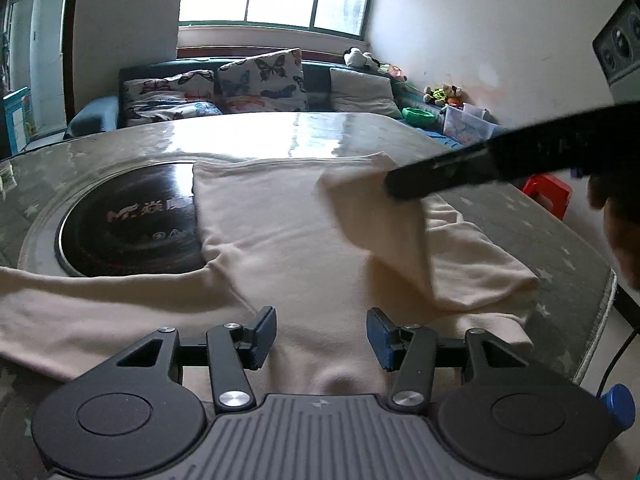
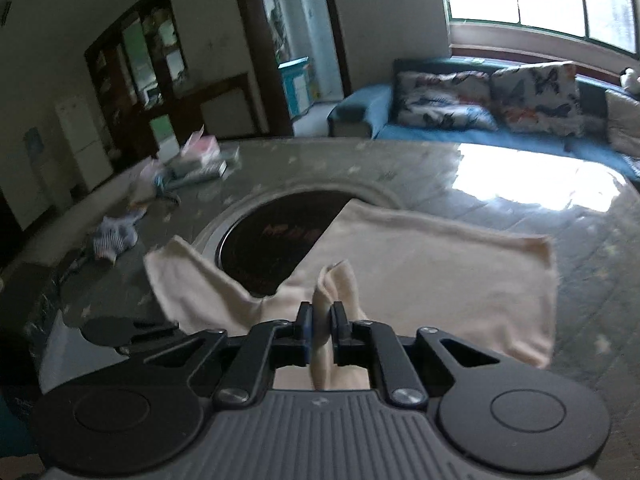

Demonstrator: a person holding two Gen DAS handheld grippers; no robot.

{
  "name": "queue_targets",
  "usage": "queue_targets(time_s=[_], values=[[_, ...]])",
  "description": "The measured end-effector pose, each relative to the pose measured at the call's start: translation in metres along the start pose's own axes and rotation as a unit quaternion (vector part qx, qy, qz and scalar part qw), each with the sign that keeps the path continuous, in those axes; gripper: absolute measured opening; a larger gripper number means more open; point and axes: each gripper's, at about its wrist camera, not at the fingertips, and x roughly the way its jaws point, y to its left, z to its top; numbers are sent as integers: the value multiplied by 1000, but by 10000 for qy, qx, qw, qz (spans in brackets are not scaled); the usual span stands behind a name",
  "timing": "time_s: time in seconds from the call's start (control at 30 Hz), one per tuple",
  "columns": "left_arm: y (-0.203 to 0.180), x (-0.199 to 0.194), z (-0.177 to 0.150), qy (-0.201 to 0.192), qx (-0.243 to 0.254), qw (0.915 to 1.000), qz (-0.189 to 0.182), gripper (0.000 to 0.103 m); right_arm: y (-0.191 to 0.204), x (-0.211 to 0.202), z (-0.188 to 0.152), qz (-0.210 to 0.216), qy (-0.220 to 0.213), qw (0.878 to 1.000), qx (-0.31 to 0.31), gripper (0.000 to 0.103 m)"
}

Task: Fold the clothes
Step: 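Fold the lifted side over the body with the right gripper, then open, then move the left gripper to the opposite side edge of the sweatshirt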

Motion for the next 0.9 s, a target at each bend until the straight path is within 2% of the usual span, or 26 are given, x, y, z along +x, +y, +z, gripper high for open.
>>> queue_targets(time_s=[0.17,0.23,0.3,0.43,0.53,0.67,0.73,0.8,0.83,0.9], values=[[4,-8,-1,-64,-27,10000,40,53,-7,-12,1,-133,-9,9998,-115,18],[3,-11,0,-125,4,9999,95,53,-17,-24,1,-335,-33,9993,-154,26],[2,-12,3,-208,66,9996,162,53,-30,-35,-3,-578,-20,9981,-191,27],[-5,-8,8,-248,182,9994,125,52,-63,-51,-26,-1047,243,9941,-168,27],[-10,4,7,-82,198,9996,163,51,-80,-55,-48,-1206,459,9916,-104,27],[-17,12,2,-15,304,9988,381,36,-85,-55,-71,-1190,425,9919,-112,26],[-20,14,0,-8,365,9981,493,22,-83,-52,-76,-1088,352,9934,-121,25],[-20,14,1,-5,395,9975,591,15,-80,-46,-82,-1000,358,9941,-235,22],[-19,14,1,17,403,9971,642,12,-79,-42,-84,-973,400,9940,-286,21],[-17,15,2,60,414,9964,732,11,-80,-36,-89,-972,508,9934,-349,20]])
